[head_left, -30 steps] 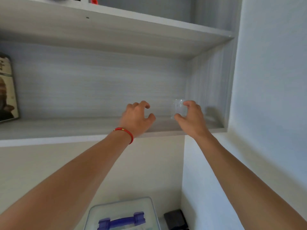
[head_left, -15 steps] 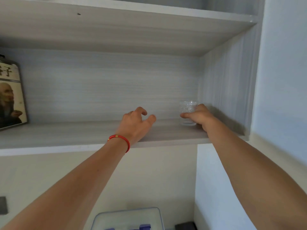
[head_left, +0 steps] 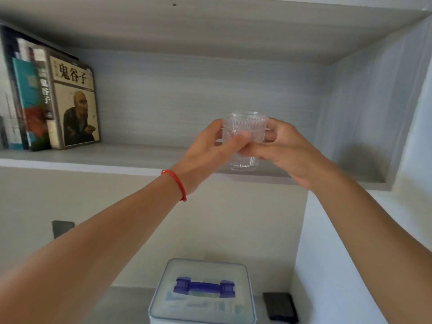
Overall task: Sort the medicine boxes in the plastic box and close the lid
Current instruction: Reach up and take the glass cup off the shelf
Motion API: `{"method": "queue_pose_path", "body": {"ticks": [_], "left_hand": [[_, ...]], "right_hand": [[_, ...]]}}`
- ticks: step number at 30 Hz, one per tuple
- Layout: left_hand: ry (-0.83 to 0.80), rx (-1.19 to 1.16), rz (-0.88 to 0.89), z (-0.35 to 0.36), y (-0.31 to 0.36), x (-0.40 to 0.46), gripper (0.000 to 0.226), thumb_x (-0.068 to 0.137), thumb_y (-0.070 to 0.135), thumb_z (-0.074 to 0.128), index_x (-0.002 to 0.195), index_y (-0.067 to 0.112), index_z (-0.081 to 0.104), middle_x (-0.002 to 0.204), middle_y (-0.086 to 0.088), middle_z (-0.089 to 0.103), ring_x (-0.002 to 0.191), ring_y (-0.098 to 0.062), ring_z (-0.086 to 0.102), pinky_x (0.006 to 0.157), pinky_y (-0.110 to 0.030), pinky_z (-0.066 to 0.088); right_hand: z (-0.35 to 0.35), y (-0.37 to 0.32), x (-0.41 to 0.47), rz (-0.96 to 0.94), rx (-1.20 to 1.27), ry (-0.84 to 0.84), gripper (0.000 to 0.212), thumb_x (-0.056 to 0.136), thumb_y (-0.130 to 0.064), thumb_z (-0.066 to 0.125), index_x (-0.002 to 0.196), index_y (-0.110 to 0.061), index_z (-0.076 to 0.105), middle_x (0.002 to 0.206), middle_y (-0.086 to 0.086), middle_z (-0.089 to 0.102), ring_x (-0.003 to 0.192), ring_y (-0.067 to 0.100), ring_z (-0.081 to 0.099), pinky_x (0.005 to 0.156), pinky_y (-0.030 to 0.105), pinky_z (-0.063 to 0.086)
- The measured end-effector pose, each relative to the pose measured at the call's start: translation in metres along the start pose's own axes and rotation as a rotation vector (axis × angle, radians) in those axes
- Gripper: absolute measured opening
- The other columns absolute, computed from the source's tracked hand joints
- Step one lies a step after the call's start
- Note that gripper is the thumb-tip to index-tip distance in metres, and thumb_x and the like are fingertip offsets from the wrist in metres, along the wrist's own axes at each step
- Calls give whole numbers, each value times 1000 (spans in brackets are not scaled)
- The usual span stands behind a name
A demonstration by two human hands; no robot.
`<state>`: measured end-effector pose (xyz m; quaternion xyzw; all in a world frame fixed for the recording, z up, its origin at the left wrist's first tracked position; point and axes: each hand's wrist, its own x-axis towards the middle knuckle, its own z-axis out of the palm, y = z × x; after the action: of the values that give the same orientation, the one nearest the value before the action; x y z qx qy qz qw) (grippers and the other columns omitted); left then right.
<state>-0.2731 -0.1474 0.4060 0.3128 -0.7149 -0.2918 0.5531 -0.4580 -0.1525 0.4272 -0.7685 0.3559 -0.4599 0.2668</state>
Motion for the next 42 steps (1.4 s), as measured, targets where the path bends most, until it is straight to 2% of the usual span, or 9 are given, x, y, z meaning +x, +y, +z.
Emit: {"method": "queue_pose_path", "body": {"ticks": [3, 10, 14, 17, 22, 26, 33, 39, 42], "left_hand": [[-49, -86, 1, -34, 3, -45, 44, 94, 27, 67, 132, 10, 56, 123, -9, 71, 116, -24, 68, 100, -46, 54], [116, 72, -171, -152, -27, -183, 59, 79, 35, 82, 129, 19, 57, 123, -5, 68, 116, -25, 66, 98, -51, 54], [236, 233, -303, -226, -50, -286, 64, 72, 39, 88, 128, 30, 58, 119, 9, 68, 110, -10, 66, 91, -33, 57], [264, 342, -420, -280, -75, -365, 72, 67, 36, 91, 130, 28, 56, 119, 8, 68, 111, -11, 64, 98, -41, 54], [309, 368, -629, -352, -114, -484, 74, 60, 48, 90, 125, 34, 58, 120, 6, 67, 114, -16, 63, 100, -46, 51], [264, 473, -749, -403, -143, -550, 73, 53, 52, 83, 121, 43, 57, 112, 15, 68, 104, -8, 65, 95, -42, 54], [108, 706, -1103, -510, -202, -625, 83, 79, 25, 76, 151, 26, 36, 149, -2, 49, 137, -22, 44, 114, -38, 36], [58, 870, -1308, -578, -246, -664, 70, 84, 14, 66, 150, 17, 42, 157, -5, 40, 146, -24, 34, 121, -34, 27], [-30, 926, -1318, -605, -273, -671, 71, 89, 11, 59, 155, 17, 32, 166, -4, 20, 154, -22, 15, 126, -36, 14]], "right_hand": [[49, -19, -16, -42, 17, -128, 58, 74, -33, 87, 128, -28, 66, 121, -7, 75, 115, 10, 69, 107, 41, 50], [192, -34, -47, 96, 254, -512, 62, 85, -31, 75, 143, -27, 51, 134, -1, 68, 126, 18, 65, 106, 47, 49], [322, -40, -73, 230, 332, -544, 88, 80, -46, 82, 153, -24, 37, 131, 2, 70, 118, 19, 70, 102, 44, 55], [429, -42, -102, 294, 323, -572, 94, 71, -39, 89, 149, -26, 39, 129, 1, 69, 114, 15, 71, 103, 38, 56], [572, -37, -149, 392, 323, -614, 87, 58, -41, 92, 134, -26, 53, 131, 2, 68, 122, 20, 66, 109, 48, 50], [665, -28, -179, 421, 225, -623, 87, 52, -45, 90, 129, -30, 52, 122, -7, 68, 115, 12, 65, 103, 40, 53], [809, 14, -190, 395, 106, -721, 89, 63, -32, 94, 138, -24, 46, 129, -4, 63, 117, 16, 62, 87, 19, 46], [908, 45, -189, 427, 76, -767, 90, 67, -19, 90, 144, -22, 44, 141, 3, 56, 129, 21, 52, 105, 30, 44], [949, 48, -185, 446, 67, -757, 87, 70, -17, 87, 144, -28, 43, 137, 6, 50, 127, 24, 49, 98, 27, 43]]}}
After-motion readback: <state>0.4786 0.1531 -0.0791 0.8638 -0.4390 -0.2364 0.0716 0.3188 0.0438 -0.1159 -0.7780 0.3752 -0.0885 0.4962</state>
